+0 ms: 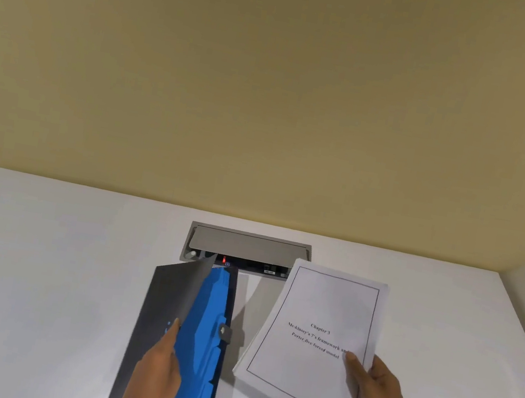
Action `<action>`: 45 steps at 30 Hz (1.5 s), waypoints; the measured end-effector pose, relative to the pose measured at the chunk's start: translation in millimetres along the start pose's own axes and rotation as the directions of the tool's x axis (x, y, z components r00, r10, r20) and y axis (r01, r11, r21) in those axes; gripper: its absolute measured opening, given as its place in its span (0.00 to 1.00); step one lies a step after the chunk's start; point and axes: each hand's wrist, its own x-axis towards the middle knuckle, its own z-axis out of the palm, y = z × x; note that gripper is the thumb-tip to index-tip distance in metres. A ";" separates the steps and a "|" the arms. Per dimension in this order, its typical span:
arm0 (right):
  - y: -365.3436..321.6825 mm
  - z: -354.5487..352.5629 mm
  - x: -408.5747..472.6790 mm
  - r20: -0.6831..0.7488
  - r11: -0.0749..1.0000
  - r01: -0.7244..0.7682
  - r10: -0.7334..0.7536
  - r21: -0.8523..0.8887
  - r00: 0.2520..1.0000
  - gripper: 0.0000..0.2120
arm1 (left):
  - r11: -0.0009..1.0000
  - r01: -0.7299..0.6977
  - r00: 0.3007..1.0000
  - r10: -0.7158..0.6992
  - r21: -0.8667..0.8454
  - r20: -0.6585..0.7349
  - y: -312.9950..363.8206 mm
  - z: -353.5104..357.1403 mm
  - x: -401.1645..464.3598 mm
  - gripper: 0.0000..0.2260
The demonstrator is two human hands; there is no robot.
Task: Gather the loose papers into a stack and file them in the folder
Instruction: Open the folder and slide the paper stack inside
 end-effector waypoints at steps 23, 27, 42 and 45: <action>-102.8 7.8 8.4 0.303 0.744 0.213 -0.015 -0.633 0.953 0.08 | 0.968 0.028 0.992 0.005 -0.248 0.129 85.7 65.6 -17.2 0.23; -107.4 38.1 16.0 0.332 0.653 0.255 -0.006 -0.713 0.943 0.09 | 0.966 0.054 0.990 -0.018 -0.253 0.141 87.6 67.2 -15.4 0.22; -45.8 104.1 8.8 0.274 0.538 0.352 -0.223 -0.766 0.936 0.07 | 0.944 0.074 0.993 -0.042 -0.320 0.107 97.1 70.1 -18.2 0.22; -27.0 115.6 0.5 0.248 0.543 0.350 -0.254 -0.763 0.935 0.09 | 0.937 0.084 0.992 -0.046 -0.340 0.116 93.2 70.6 -16.7 0.22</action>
